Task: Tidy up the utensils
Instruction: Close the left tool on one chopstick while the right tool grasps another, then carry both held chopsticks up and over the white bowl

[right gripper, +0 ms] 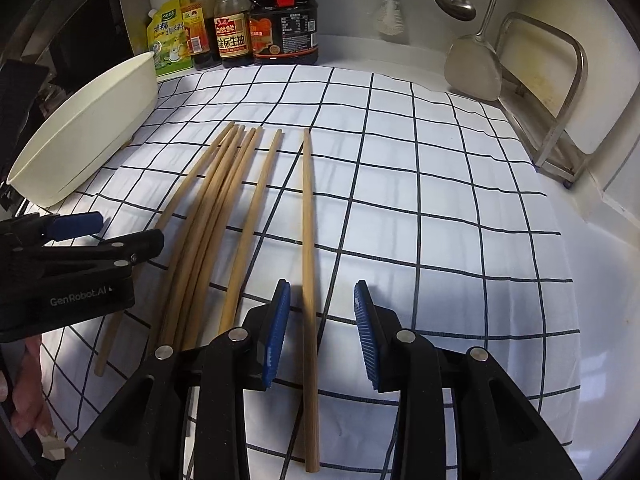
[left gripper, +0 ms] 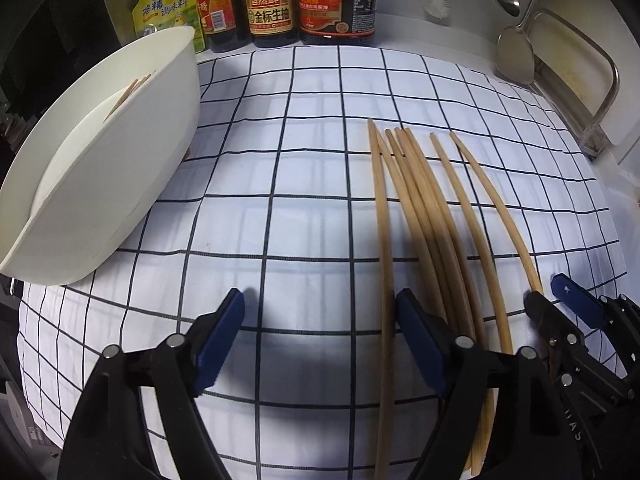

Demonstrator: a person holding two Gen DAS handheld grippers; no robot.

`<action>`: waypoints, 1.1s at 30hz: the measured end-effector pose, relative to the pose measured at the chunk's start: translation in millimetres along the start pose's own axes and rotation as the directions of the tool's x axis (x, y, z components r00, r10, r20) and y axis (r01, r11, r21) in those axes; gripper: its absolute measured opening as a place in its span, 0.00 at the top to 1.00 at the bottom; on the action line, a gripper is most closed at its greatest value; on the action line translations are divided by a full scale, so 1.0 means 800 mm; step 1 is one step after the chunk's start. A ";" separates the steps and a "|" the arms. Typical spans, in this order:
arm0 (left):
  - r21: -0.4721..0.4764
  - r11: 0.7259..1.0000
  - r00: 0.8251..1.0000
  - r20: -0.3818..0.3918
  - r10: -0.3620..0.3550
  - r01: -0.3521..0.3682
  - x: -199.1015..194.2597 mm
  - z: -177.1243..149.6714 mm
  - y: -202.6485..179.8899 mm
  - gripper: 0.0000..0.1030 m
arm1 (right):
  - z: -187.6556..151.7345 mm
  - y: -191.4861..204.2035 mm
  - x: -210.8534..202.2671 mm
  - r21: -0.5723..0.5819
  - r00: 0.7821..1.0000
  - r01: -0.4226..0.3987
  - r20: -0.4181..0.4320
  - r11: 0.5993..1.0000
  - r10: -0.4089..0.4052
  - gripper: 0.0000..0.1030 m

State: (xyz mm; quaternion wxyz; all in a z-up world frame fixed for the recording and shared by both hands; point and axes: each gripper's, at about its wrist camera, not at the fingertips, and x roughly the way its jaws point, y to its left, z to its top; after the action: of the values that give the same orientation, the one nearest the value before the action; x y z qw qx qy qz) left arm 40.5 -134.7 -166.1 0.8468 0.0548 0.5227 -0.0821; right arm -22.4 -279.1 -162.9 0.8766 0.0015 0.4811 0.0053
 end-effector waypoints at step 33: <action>0.014 0.997 0.985 0.151 -0.083 0.082 -0.128 0.062 0.156 0.93 | 0.122 0.126 -0.103 0.089 0.970 -0.208 0.146 0.974 0.193 0.94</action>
State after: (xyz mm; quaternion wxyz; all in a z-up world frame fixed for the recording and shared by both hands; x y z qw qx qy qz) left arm 63.4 -12.7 -51.1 0.8796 0.0302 0.4585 -0.1232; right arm 15.0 -179.3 -39.7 0.9011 0.0961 0.4171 0.0688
